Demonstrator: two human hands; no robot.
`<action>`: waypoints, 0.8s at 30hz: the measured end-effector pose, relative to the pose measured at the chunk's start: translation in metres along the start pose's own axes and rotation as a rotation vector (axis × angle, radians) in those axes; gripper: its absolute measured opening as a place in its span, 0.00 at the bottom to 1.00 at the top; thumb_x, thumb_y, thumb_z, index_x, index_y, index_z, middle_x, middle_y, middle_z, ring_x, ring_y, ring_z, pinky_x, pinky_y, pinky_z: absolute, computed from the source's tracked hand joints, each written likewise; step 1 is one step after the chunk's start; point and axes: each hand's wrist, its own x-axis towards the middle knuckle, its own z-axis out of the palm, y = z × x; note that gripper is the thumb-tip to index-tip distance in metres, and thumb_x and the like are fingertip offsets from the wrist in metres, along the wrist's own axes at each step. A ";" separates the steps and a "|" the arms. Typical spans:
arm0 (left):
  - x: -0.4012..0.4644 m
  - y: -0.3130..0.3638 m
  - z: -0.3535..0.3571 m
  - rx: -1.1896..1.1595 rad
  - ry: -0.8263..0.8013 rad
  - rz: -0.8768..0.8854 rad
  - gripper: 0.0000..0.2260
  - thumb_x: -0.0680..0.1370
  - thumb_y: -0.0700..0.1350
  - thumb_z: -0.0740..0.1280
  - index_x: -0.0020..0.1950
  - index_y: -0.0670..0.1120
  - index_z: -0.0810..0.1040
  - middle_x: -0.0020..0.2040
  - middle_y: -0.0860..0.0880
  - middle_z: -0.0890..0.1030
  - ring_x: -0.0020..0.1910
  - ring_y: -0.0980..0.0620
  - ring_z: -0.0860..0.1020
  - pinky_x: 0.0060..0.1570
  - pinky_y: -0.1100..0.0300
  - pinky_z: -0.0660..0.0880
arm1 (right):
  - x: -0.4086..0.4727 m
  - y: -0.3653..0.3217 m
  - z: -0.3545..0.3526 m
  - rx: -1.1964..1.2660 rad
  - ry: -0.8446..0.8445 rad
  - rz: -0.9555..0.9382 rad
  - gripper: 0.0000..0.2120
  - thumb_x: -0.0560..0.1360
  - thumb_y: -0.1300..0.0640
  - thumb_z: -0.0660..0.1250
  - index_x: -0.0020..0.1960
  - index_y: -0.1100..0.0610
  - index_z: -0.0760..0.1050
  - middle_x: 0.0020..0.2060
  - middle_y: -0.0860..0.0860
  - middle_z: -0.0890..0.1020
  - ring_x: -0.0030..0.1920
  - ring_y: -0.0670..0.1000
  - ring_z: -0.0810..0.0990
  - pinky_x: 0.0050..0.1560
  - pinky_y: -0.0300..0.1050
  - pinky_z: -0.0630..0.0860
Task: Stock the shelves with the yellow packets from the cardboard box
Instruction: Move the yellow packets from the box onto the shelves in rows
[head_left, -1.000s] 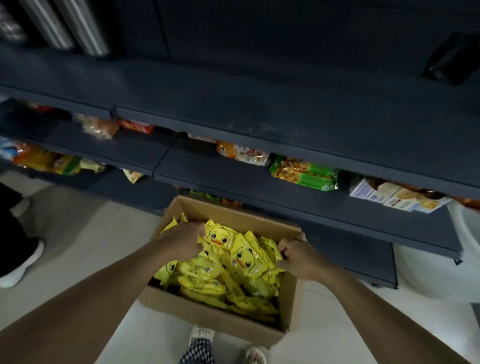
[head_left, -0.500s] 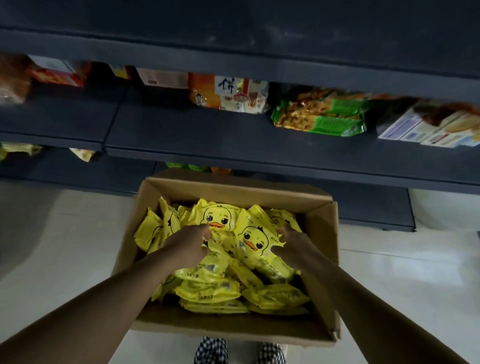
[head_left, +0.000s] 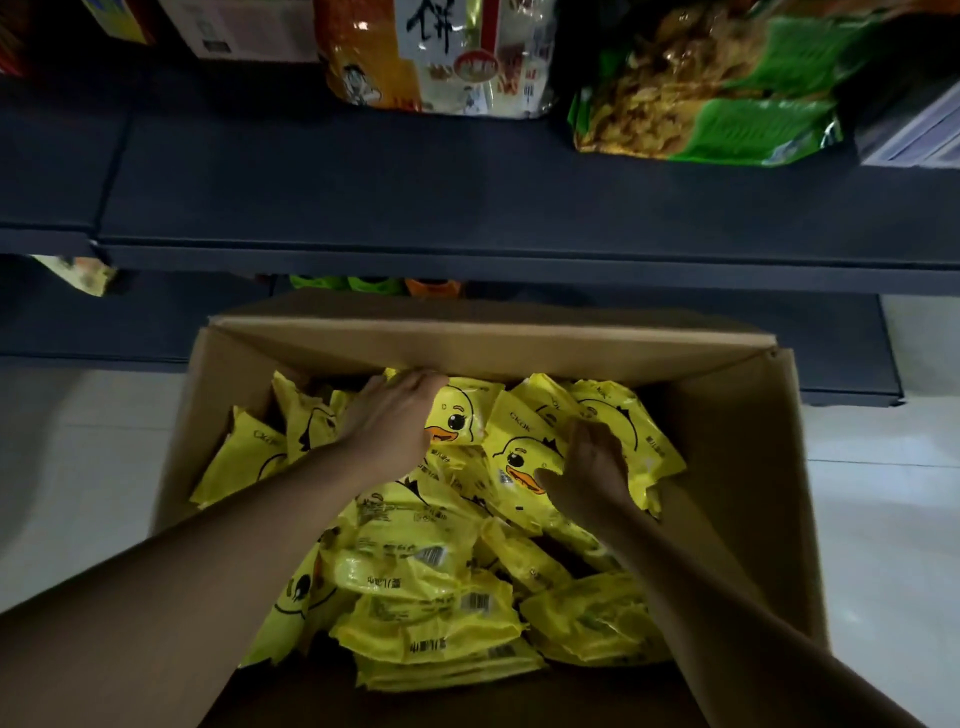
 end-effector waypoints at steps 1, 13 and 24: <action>0.004 0.001 0.005 0.041 0.006 0.012 0.29 0.77 0.44 0.66 0.75 0.48 0.57 0.74 0.50 0.64 0.71 0.51 0.65 0.69 0.54 0.59 | 0.000 -0.001 0.006 -0.009 0.024 0.005 0.29 0.73 0.47 0.67 0.68 0.58 0.63 0.68 0.57 0.64 0.69 0.57 0.61 0.69 0.50 0.63; 0.033 0.029 0.018 0.358 0.012 -0.069 0.14 0.77 0.42 0.62 0.62 0.45 0.72 0.60 0.46 0.76 0.60 0.47 0.72 0.57 0.55 0.67 | -0.008 0.012 0.032 0.276 -0.001 0.115 0.18 0.80 0.58 0.59 0.68 0.60 0.64 0.65 0.57 0.73 0.65 0.57 0.72 0.60 0.46 0.71; 0.008 0.033 0.009 0.331 0.032 -0.036 0.20 0.73 0.33 0.60 0.65 0.44 0.65 0.57 0.44 0.78 0.58 0.44 0.74 0.57 0.54 0.68 | -0.026 0.037 -0.007 0.298 0.110 -0.084 0.15 0.78 0.63 0.61 0.64 0.62 0.68 0.55 0.60 0.79 0.54 0.59 0.79 0.52 0.50 0.78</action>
